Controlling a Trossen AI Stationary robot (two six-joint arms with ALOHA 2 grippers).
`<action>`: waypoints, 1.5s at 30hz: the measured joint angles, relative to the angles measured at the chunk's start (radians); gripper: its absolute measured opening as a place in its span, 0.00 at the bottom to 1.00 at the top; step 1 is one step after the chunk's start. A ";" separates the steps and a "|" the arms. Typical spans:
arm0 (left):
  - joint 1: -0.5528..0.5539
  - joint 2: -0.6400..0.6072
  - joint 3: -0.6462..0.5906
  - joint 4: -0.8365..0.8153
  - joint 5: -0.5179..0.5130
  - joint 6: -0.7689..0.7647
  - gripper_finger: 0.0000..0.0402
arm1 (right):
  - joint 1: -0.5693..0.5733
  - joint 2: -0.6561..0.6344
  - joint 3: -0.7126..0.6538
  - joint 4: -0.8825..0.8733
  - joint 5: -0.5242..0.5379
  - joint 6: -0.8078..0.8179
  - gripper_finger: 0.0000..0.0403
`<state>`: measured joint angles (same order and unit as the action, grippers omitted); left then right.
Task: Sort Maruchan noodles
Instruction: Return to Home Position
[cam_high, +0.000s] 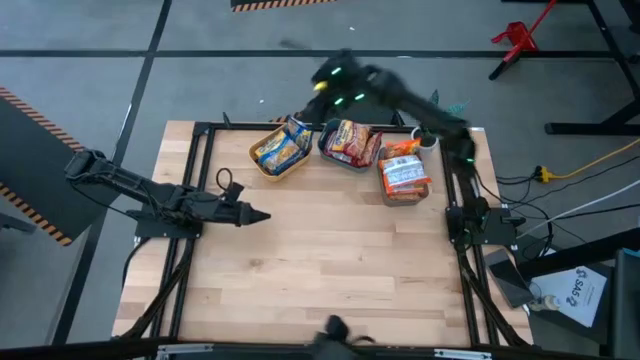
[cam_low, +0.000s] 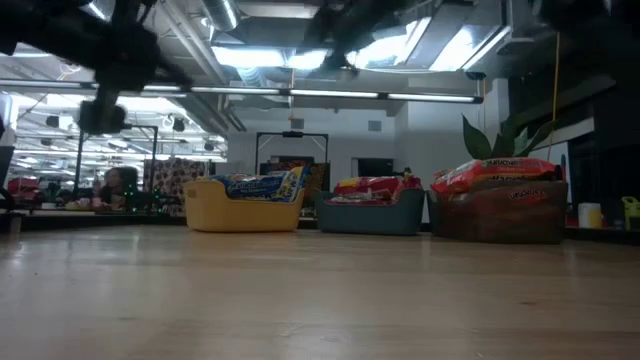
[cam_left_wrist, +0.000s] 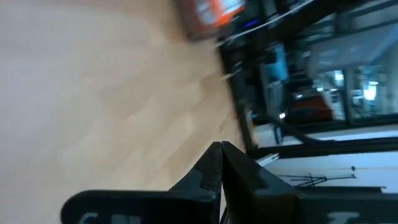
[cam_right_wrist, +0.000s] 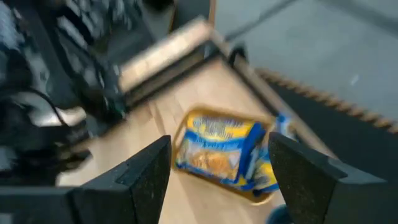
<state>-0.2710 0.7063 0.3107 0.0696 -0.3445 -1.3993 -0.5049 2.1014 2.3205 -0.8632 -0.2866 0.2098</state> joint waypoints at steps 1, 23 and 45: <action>0.000 0.000 0.000 0.034 -0.017 0.038 0.00 | -0.007 -0.047 0.001 -0.014 0.007 -0.001 0.63; 0.166 -0.015 0.001 0.269 -0.024 0.431 0.00 | 0.099 -1.253 -1.043 0.246 0.065 -0.140 0.63; 0.273 -0.092 -0.259 0.534 0.165 0.729 0.00 | 0.419 -1.792 -2.308 1.155 0.320 0.193 0.63</action>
<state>0.0015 0.6140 0.0517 0.6031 -0.1790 -0.6702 -0.0857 0.3092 0.0128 0.2921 0.0333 0.4032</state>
